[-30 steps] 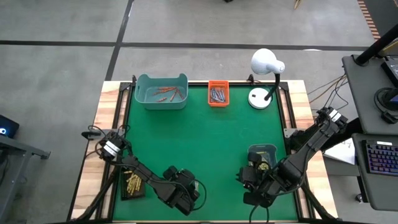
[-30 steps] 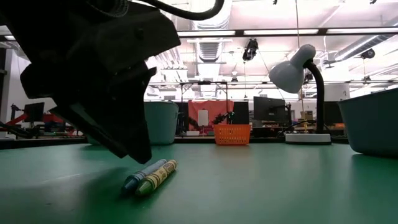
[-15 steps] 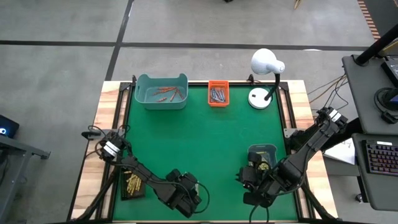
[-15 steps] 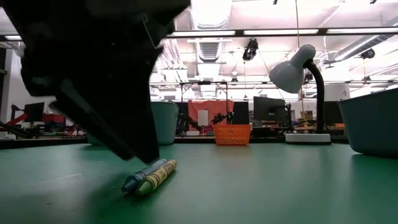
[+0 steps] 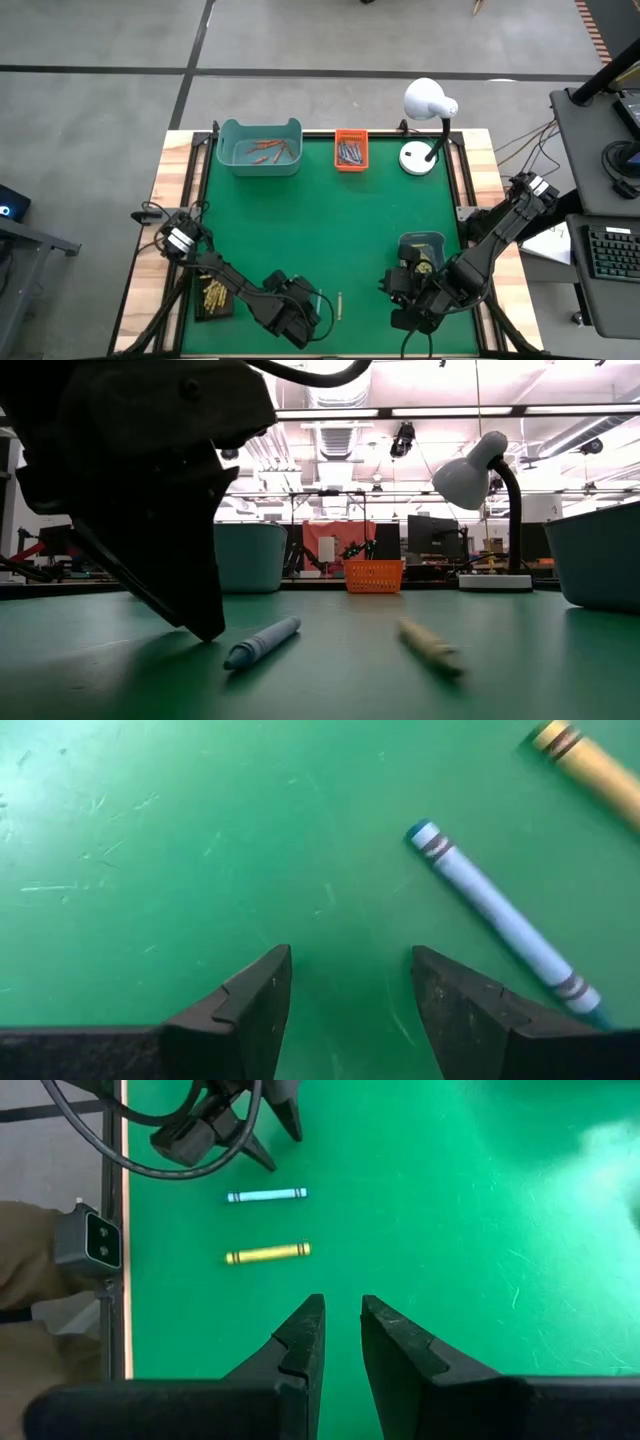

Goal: Sort crayons
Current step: Put the blue crayon into the orange bin

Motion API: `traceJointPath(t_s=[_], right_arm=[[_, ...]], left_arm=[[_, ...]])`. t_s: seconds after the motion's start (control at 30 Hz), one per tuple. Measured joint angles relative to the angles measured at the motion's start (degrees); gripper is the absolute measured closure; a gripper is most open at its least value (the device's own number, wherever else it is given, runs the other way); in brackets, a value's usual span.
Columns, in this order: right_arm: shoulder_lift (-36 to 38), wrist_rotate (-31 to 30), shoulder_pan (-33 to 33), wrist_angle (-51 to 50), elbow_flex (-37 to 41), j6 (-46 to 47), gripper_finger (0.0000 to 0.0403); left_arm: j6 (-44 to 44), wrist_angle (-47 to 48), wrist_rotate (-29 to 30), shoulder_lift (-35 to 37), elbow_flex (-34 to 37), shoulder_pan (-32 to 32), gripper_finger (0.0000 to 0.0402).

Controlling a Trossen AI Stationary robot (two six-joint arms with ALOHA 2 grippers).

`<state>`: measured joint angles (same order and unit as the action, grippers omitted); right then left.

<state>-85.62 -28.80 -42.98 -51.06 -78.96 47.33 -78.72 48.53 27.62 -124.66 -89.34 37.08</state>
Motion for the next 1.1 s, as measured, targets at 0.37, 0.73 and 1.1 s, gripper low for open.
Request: traceJointPath(t_s=[0.37, 0.73, 1.1], right_arm=[[0.0, 0.0, 0.0, 0.6, 0.0, -0.6, 0.0344], [0.0, 0.0, 0.0, 0.8, 0.0, -0.8, 0.0344], [0.0, -0.3, 0.0, 1.7, 0.7, -0.9, 0.0344]], left_arm=[[0.0, -9.9, 2.0, -1.1, -3.7, 1.0, 0.0212], [-3.1, -9.7, 5.8, -4.9, -3.8, 1.1, 0.0224], [-4.0, -5.1, 6.4, -5.0, -3.7, 1.3, 0.0389]])
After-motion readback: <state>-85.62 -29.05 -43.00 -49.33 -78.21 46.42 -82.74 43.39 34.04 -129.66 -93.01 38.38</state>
